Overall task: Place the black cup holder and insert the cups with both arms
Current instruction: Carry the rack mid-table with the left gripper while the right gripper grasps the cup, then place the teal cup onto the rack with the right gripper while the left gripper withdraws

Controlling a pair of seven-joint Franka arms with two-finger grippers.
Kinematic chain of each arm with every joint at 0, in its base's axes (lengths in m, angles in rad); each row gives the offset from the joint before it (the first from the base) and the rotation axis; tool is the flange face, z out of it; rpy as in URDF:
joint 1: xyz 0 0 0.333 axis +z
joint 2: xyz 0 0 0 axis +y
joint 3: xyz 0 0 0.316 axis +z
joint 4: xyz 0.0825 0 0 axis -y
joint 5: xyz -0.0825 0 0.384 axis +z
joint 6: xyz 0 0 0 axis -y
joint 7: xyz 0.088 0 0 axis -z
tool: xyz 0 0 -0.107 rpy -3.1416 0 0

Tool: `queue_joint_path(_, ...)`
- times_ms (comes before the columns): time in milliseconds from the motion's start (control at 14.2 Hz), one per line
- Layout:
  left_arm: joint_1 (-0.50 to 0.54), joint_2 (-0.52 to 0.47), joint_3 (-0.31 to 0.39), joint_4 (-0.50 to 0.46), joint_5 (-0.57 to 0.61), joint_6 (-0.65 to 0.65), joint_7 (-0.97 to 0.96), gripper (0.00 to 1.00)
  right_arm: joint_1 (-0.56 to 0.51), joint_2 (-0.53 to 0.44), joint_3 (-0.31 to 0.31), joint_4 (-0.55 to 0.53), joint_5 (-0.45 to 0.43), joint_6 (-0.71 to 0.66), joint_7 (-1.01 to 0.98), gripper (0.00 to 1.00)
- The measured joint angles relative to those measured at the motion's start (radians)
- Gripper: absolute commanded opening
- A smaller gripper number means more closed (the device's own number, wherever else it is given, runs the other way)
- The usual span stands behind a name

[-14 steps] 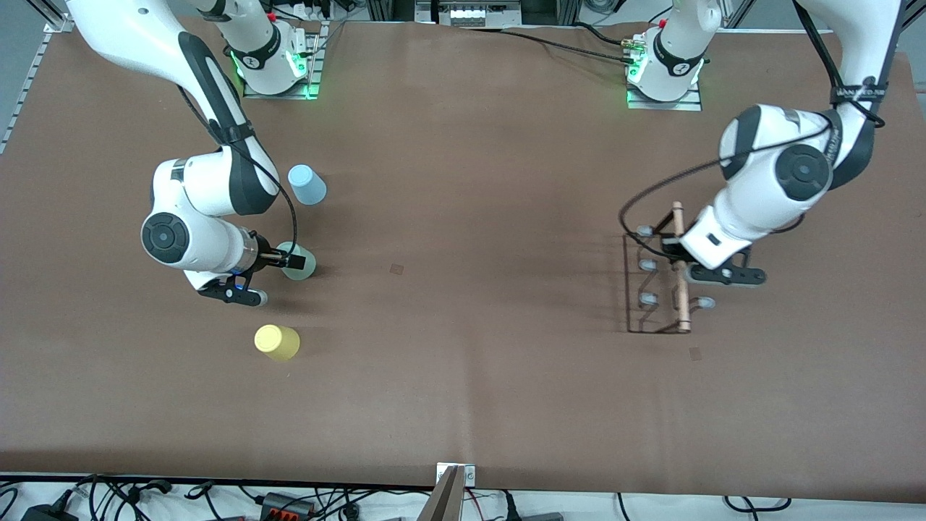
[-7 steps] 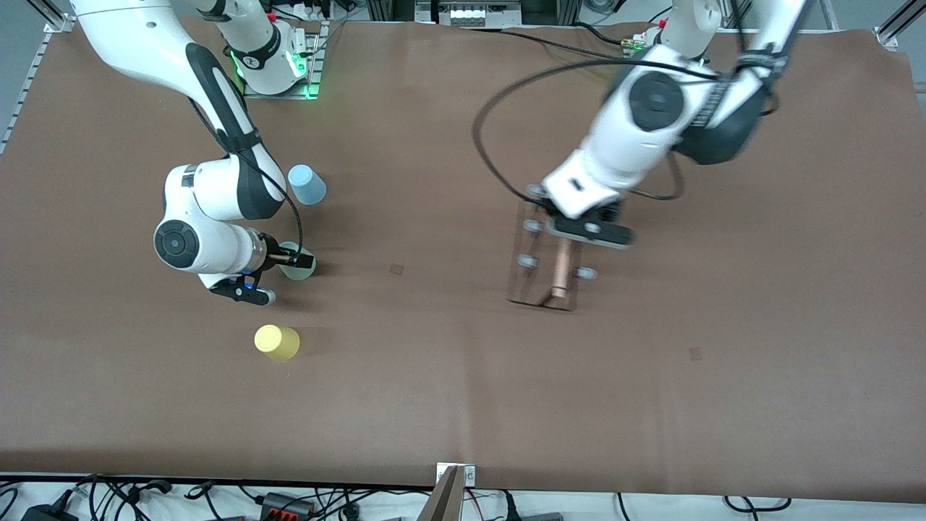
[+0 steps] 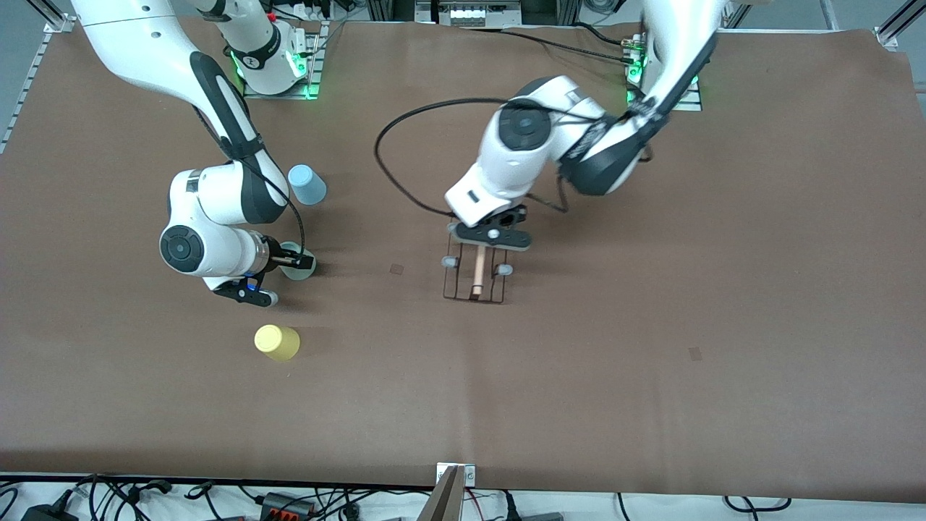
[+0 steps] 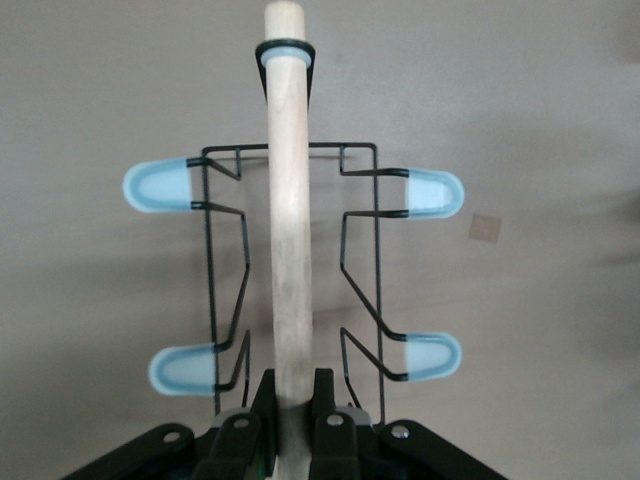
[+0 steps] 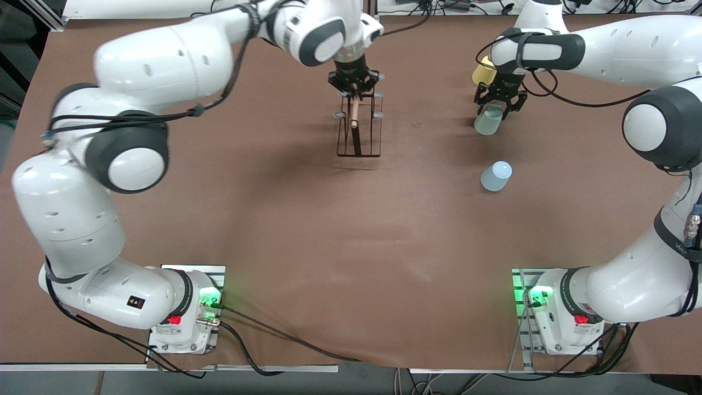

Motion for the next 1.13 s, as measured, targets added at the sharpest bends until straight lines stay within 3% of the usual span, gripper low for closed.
queue_joint_path(211,-0.046,0.083,0.002,0.074,0.063,0.001,-0.053,0.06,-0.003,-0.003,-0.006,0.087,0.0,-0.089,0.0,0.2)
queue_joint_path(563,-0.047,0.091,0.023,0.099,0.078,0.028,-0.095,0.11,-0.045,-0.015,-0.009,0.365,0.002,-0.385,0.0,0.2)
queue_joint_path(704,-0.053,0.094,0.028,0.099,0.092,0.033,-0.133,0.19,-0.056,-0.018,-0.009,0.397,0.002,-0.415,0.0,0.2)
queue_joint_path(844,-0.059,0.096,0.031,0.099,0.094,0.034,-0.148,0.34,-0.055,-0.012,-0.009,0.397,0.002,-0.415,0.0,0.2)
queue_joint_path(1126,-0.06,0.094,0.031,0.117,0.094,0.036,-0.15,0.44,-0.051,-0.003,-0.003,0.397,0.008,-0.415,0.013,0.2)
